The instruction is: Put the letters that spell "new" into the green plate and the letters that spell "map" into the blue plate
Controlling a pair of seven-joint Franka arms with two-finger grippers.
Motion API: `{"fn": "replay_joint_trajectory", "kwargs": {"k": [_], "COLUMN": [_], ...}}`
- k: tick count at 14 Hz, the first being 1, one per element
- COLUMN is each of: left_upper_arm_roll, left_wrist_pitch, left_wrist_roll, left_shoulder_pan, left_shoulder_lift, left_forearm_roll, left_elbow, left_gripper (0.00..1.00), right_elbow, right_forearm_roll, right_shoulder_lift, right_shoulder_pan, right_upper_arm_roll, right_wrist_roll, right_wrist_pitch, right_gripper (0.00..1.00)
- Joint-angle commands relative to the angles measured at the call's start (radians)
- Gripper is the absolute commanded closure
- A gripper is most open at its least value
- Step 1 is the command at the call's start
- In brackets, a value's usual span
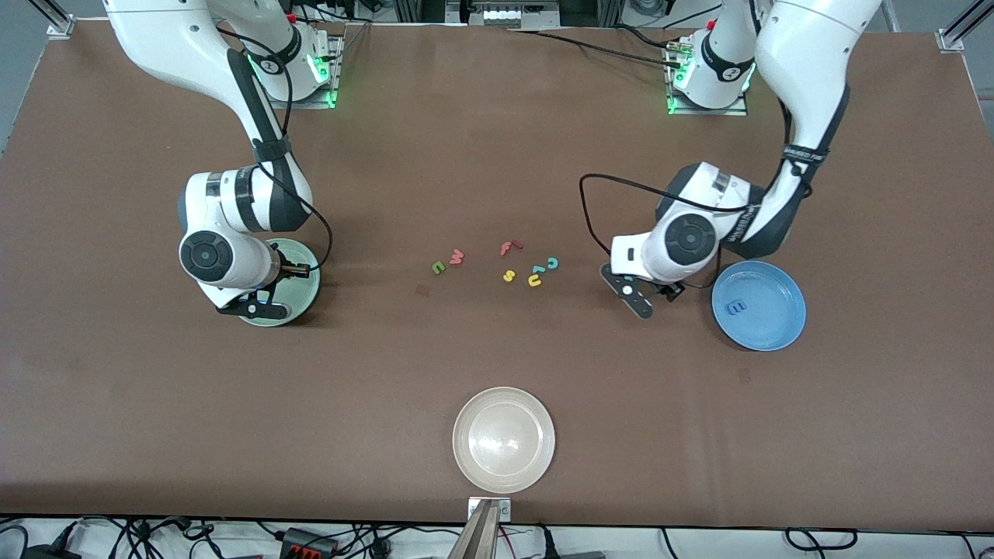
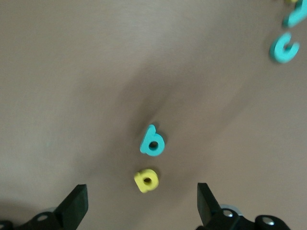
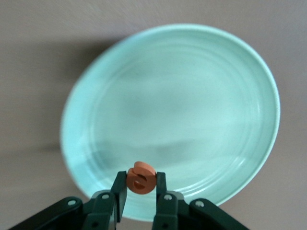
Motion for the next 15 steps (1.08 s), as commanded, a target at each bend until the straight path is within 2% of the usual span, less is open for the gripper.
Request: {"fn": "replay_joint_trajectory", "kwargs": {"k": [1, 2, 5, 8, 9, 12, 13, 15], "left_upper_arm_roll": [-0.006, -0.004, -0.006, -0.006, -0.006, -0.006, -0.006, -0.006], "left_wrist_pitch": [0.051, 0.053, 0.134, 0.148, 0.148, 0.146, 0.146, 0.139], "left_wrist_roll": [0.136, 0.17, 0.234, 0.241, 0.244, 0.244, 0.244, 0.242], "left_shoulder_pan": [-0.019, -0.027, -0.002, -0.007, -0.005, -0.016, -0.012, -0.007], "left_shoulder_lift": [0.032, 0.038, 0.088, 0.099, 0.101, 0.102, 0.101, 0.092], "left_forearm_roll": [0.07, 0.084, 0.168, 0.173, 0.174, 0.176, 0.176, 0.174], "left_elbow": [-0.01, -0.01, -0.008, -0.01, -0.01, -0.008, -0.008, -0.002], "left_gripper": [0.0, 0.03, 0.18, 0.28, 0.35, 0.72, 0.78, 0.84], "right_elbow": [0.001, 0.007, 0.082, 0.139, 0.145, 0.172, 0.2, 0.246], "right_forearm_roll": [-0.009, -0.003, -0.001, 0.009, 0.015, 0.011, 0.011, 0.02], "right_shoulder_lift": [0.031, 0.026, -0.015, -0.015, -0.009, 0.028, 0.055, 0.11], "right_shoulder_pan": [-0.019, -0.012, 0.02, 0.16, 0.206, 0.329, 0.373, 0.435], "right_upper_arm_roll": [0.004, 0.004, 0.012, 0.01, 0.01, 0.012, 0.012, 0.012], "right_wrist_roll": [-0.025, -0.016, -0.013, -0.011, -0.011, -0.027, -0.027, -0.01], "right_wrist_pitch": [0.038, 0.03, -0.036, -0.028, 0.001, 0.077, 0.087, 0.09], "right_gripper": [0.49, 0.0, 0.0, 0.0, 0.0, 0.0, 0.08, 0.29]}}
